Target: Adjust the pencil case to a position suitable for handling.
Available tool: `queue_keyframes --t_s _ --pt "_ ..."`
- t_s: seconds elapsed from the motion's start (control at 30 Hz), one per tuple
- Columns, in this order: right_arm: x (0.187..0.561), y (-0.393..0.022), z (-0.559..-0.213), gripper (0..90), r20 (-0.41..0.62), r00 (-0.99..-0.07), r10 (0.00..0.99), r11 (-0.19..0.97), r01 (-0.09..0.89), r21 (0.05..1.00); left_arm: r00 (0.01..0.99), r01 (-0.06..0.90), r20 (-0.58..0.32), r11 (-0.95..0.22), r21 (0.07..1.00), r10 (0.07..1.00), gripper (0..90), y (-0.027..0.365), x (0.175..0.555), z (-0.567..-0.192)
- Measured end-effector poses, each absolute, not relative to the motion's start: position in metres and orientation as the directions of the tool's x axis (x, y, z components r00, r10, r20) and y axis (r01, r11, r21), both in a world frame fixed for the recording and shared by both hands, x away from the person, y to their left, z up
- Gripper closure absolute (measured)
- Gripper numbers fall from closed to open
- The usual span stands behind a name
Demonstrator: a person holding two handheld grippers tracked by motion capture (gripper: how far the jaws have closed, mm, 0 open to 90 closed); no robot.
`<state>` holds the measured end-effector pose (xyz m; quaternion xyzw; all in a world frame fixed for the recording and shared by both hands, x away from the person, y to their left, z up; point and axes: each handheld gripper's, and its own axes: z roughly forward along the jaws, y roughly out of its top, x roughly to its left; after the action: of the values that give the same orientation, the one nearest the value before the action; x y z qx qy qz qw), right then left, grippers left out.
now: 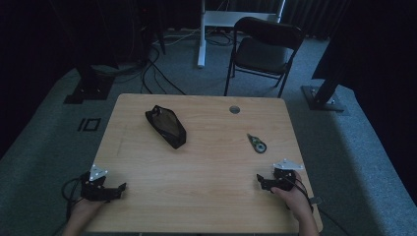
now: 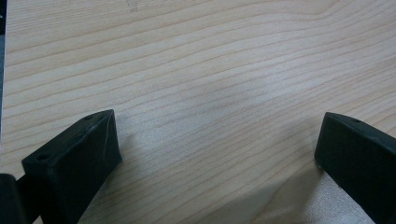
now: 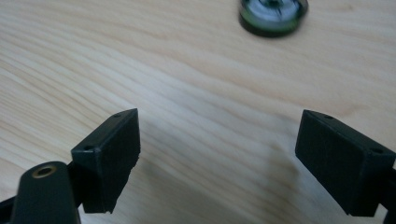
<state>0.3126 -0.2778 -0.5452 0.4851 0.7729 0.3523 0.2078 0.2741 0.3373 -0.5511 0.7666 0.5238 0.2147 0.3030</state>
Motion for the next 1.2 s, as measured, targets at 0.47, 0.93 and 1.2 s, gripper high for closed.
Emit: queue_keyframes --t_s 0.47,0.93,1.2 --pt "0.325 -0.249 -0.539 13.5 0.034 -0.489 0.872 0.295 0.579 0.76 0.358 0.673 0.012 -0.267 0.69 0.933 0.0 0.337 0.274 -0.551" --pt "0.338 -0.21 -0.538 13.5 0.056 -0.559 0.827 0.322 0.554 0.768 0.357 0.674 0.01 -0.265 0.69 0.934 0.0 0.338 0.274 -0.551" --pt "0.347 -0.19 -0.537 13.5 0.064 -0.576 0.815 0.326 0.547 0.771 0.355 0.673 0.009 -0.263 0.691 0.935 0.0 0.337 0.274 -0.551"
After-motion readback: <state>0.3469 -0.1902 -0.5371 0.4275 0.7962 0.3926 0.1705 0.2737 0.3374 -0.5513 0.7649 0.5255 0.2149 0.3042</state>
